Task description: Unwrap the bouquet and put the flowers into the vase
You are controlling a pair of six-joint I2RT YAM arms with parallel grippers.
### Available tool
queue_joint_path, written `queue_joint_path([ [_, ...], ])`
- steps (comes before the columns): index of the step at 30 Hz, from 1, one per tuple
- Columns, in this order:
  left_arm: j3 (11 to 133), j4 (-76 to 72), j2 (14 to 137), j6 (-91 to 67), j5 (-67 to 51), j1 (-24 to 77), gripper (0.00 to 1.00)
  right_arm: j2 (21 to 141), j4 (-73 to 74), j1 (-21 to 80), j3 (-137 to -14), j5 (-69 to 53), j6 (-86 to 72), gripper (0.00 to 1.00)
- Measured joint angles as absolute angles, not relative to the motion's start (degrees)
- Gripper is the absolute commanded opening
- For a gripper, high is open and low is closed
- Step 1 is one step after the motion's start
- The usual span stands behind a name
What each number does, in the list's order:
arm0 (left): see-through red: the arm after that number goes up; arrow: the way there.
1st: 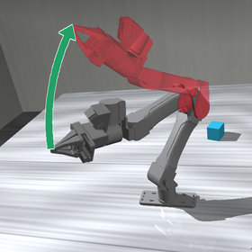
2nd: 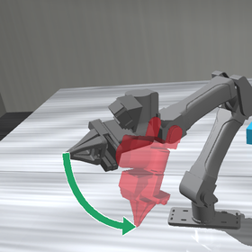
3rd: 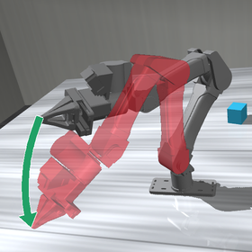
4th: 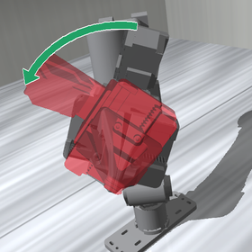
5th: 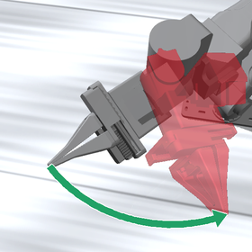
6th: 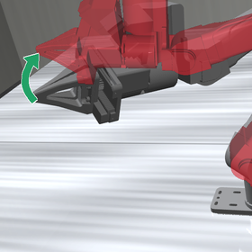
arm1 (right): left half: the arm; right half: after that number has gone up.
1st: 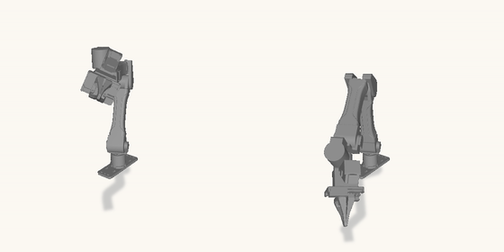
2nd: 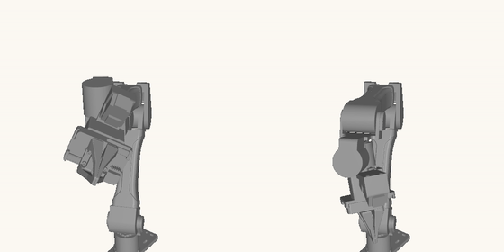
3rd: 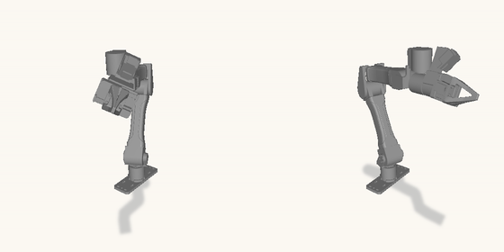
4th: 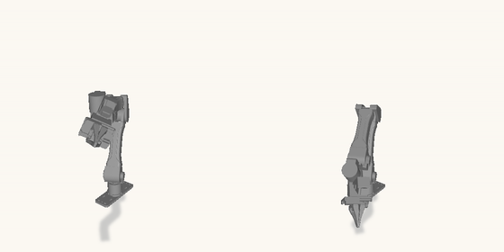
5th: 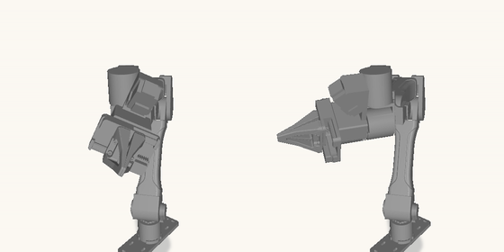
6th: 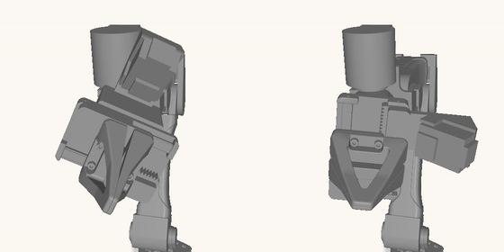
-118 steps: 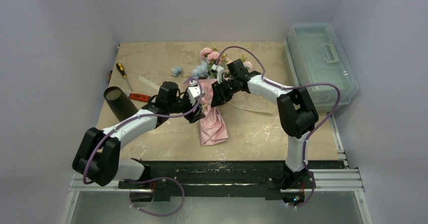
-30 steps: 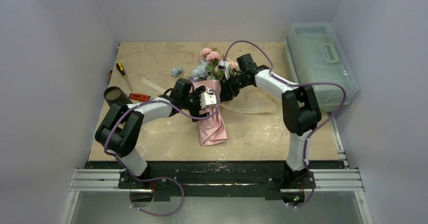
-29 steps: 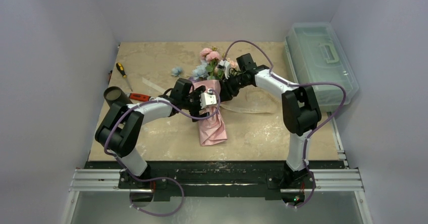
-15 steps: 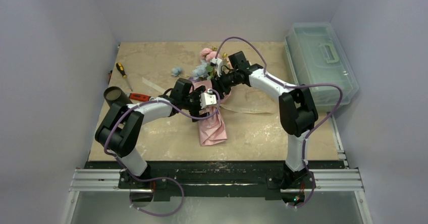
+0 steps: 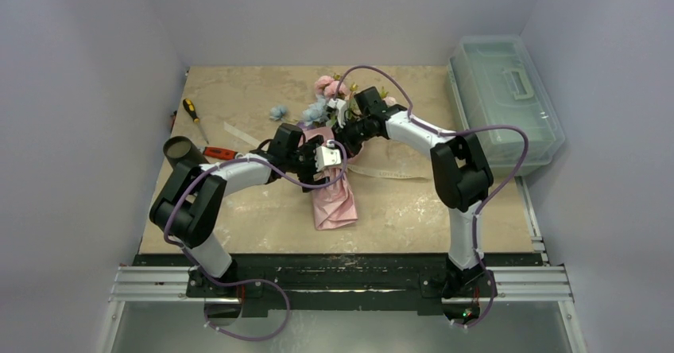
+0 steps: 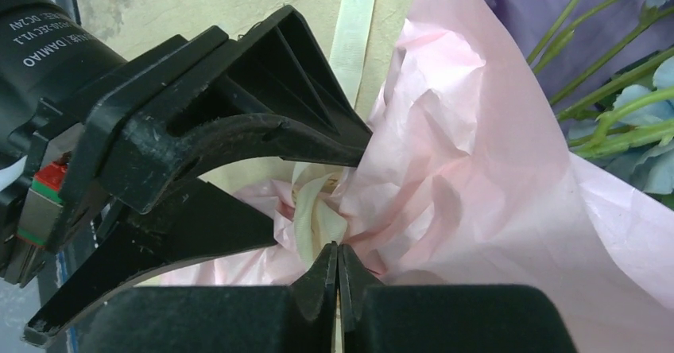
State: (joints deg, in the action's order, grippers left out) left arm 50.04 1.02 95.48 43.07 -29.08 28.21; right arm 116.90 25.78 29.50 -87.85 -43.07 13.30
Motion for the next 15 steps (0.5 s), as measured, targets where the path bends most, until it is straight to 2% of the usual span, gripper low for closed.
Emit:
queue_joint_path([
  [15, 49.1, 1.3, 93.4, 40.2, -29.4, 26.6, 0.85, 113.1, 29.2, 24.0, -87.3, -43.3, 15.7, 0.00],
])
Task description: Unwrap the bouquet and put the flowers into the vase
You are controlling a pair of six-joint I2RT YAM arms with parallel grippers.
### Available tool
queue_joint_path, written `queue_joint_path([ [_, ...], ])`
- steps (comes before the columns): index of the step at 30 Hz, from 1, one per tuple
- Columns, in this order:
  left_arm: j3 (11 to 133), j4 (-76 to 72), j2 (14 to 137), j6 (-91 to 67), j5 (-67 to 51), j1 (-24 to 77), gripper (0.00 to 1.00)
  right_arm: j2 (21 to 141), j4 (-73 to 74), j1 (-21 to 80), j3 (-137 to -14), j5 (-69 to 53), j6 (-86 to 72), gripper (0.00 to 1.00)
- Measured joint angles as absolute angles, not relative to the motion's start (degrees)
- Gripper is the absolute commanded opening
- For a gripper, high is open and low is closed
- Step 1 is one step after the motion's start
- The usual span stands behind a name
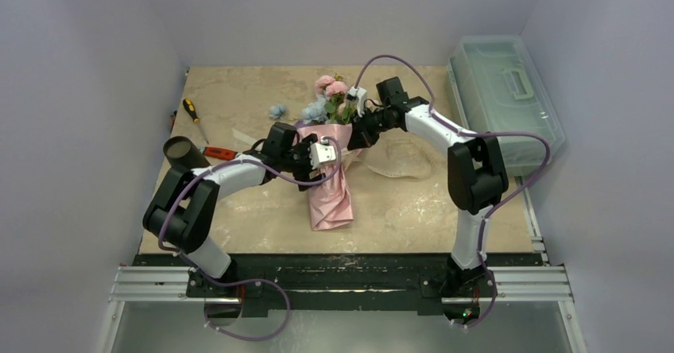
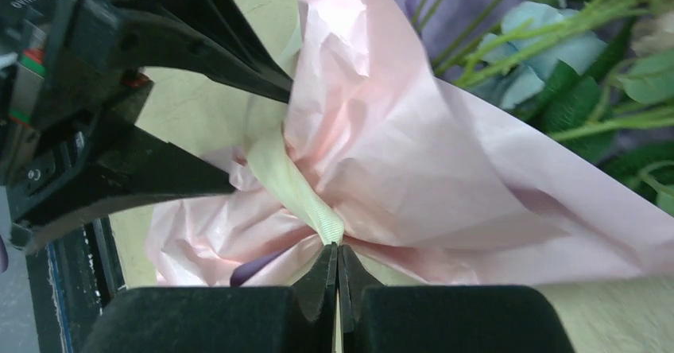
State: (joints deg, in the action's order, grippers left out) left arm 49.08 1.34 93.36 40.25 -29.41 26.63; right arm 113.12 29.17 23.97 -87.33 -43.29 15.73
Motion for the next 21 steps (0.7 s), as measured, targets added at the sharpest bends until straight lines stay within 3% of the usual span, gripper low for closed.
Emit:
queue_joint_path([
  [6, 48.8, 2.1, 89.5, 39.9, -30.1, 26.5, 0.78, 111.7, 28.6, 22.6, -85.1, -43.7, 15.3, 0.00],
  [17, 48.8, 1.8, 81.5, 44.2, -29.5, 29.0, 0.45, 111.7, 25.8, 23.2, -81.7, -44.8, 11.6, 0.00],
  [21, 48.5, 1.9, 81.7, 46.4, -28.8, 31.4, 0.40, 111.7, 25.2, 23.2, -81.1, -44.8, 10.5, 0.00],
])
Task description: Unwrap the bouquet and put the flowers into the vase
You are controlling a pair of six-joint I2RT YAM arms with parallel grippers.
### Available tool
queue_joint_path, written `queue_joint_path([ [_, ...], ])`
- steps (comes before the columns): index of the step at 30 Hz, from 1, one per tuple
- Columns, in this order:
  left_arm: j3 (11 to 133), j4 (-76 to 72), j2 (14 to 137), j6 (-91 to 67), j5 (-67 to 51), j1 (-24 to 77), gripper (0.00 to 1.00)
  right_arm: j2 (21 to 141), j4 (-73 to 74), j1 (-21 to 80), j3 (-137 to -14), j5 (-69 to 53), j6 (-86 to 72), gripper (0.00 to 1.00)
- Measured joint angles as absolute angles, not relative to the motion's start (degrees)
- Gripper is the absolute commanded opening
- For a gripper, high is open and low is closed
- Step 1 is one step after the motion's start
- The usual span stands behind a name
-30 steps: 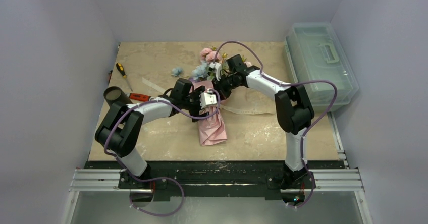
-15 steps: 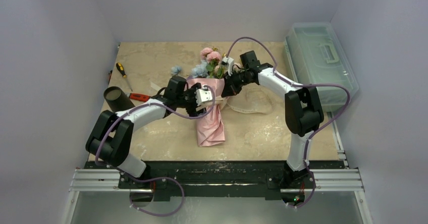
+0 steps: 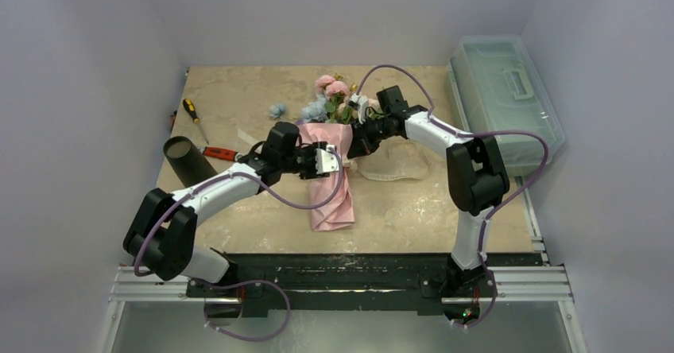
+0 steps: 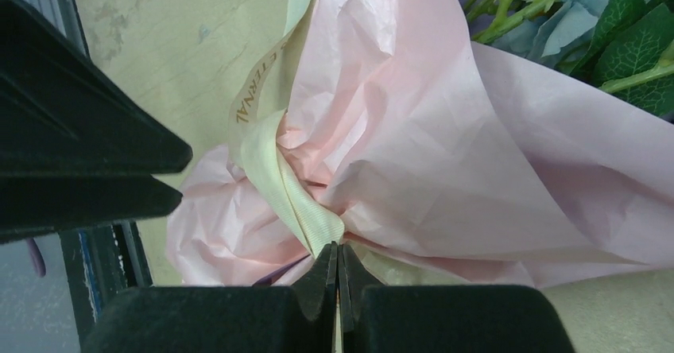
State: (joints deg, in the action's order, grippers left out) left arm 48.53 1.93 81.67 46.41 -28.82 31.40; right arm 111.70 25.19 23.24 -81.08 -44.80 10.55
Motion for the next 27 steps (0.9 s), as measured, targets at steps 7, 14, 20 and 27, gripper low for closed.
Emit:
queue_joint_path([
  [7, 48.6, 0.1, 85.1, 47.7, -27.4, 34.3, 0.39, 111.7, 24.0, 23.2, -81.1, -44.8, 9.3, 0.00],
  [14, 49.3, -2.0, 90.3, 47.6, -24.9, 35.2, 0.34, 111.7, 23.4, 23.2, -81.1, -44.8, 8.6, 0.00],
  [20, 49.3, -3.5, 91.0, 46.8, -22.8, 35.3, 0.19, 111.7, 23.3, 23.2, -81.1, -44.8, 8.6, 0.00],
  [27, 48.7, -4.6, 90.6, 45.5, -19.6, 35.3, 0.00, 111.7, 24.4, 23.2, -81.1, -44.8, 9.6, 0.00],
])
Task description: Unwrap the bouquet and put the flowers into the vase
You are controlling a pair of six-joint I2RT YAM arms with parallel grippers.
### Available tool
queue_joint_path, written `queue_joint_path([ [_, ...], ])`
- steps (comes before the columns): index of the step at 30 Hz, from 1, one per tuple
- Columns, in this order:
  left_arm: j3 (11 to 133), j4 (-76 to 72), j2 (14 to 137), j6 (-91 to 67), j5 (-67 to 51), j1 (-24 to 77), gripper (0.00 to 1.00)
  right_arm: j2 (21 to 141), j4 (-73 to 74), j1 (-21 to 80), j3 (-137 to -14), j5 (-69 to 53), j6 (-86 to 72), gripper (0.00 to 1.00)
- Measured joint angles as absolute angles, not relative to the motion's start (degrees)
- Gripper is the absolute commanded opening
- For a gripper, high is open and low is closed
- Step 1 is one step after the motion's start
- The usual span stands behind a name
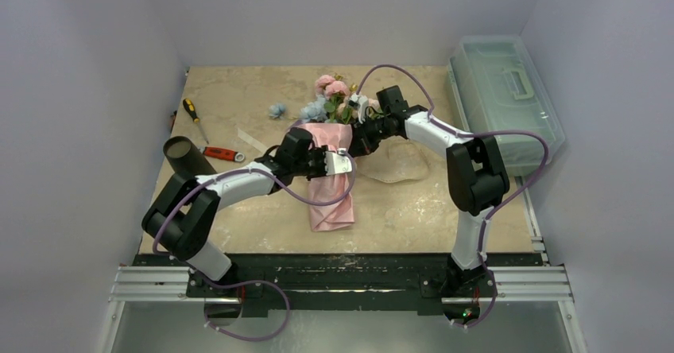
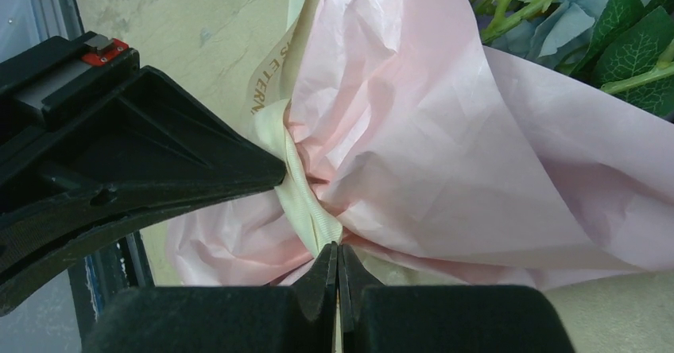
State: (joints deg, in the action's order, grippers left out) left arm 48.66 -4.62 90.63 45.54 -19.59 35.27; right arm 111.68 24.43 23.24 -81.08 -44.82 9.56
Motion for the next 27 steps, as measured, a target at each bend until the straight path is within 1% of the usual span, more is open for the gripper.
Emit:
queue_joint_path([
  [4, 47.2, -6.2, 89.6, 44.5, -17.5, 35.3, 0.00, 111.7, 24.9, 23.2, -81.1, -44.8, 10.1, 0.00],
  [11, 44.1, -7.5, 84.2, 41.7, -16.1, 34.7, 0.00, 111.7, 25.6, 23.0, -81.1, -44.7, 11.3, 0.00],
  [21, 43.2, -5.7, 81.9, 39.0, -16.9, 28.2, 0.00, 111.7, 28.3, 19.9, -81.1, -44.1, 15.4, 0.00],
  [27, 42.6, -3.7, 81.9, 38.8, -17.7, 26.7, 0.00, 109.7, 30.5, 19.5, -78.4, -42.6, 19.7, 0.01],
])
